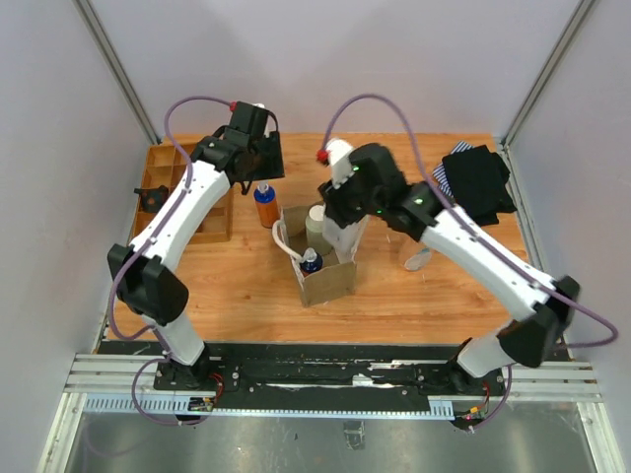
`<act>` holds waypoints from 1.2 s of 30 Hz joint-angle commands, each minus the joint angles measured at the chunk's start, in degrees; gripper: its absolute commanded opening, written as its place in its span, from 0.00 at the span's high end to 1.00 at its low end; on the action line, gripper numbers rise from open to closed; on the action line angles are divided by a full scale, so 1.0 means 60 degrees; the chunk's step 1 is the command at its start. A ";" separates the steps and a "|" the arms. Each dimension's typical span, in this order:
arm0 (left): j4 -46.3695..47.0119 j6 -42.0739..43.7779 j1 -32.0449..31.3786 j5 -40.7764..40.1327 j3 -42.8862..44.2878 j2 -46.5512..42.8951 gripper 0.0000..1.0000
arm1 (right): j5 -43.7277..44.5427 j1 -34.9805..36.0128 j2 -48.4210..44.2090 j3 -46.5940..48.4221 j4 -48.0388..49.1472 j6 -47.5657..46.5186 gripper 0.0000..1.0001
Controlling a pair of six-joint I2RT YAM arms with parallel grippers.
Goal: Take the personal care products out of the canvas bag
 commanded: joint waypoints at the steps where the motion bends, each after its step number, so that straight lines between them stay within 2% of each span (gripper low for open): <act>1: 0.0542 0.0256 -0.1451 -0.0111 0.0136 -0.1344 0.41 | 0.2591 -0.0648 -0.1987 0.0957 0.2785 0.0212 0.99; 5: 0.0836 0.0189 -0.2260 0.0735 -0.0071 -0.1675 0.52 | 0.4049 -0.1269 -0.2422 0.1247 0.3272 -0.0056 0.99; 8: 0.0548 0.0146 -0.2633 0.1210 0.0192 -0.1509 0.53 | 0.4089 -0.1971 -0.2571 0.1173 0.3697 0.0078 0.99; 11: -0.0219 0.0207 -0.3010 0.1239 0.0704 -0.0859 0.53 | 0.3766 -0.2730 -0.2239 0.1551 0.3436 0.0376 0.99; 14: -0.0939 0.0020 -0.3410 0.0283 0.1042 0.0019 0.49 | 0.3638 -0.3332 -0.1707 0.1601 0.3426 0.0446 0.99; 21: -0.1442 -0.0097 -0.3836 -0.0522 0.1285 0.1280 0.41 | 0.2923 -0.4649 -0.0597 0.0929 0.4090 0.0837 0.99; 27: -0.1620 -0.0429 -0.3840 -0.1469 0.1195 0.1546 0.35 | 0.2246 -0.4927 -0.0384 -0.0201 0.4624 0.1335 0.99; 36: -0.0884 -0.0488 -0.3838 -0.1454 0.0310 0.1647 0.29 | 0.1738 -0.4943 -0.0243 -0.1271 0.5119 0.1806 0.99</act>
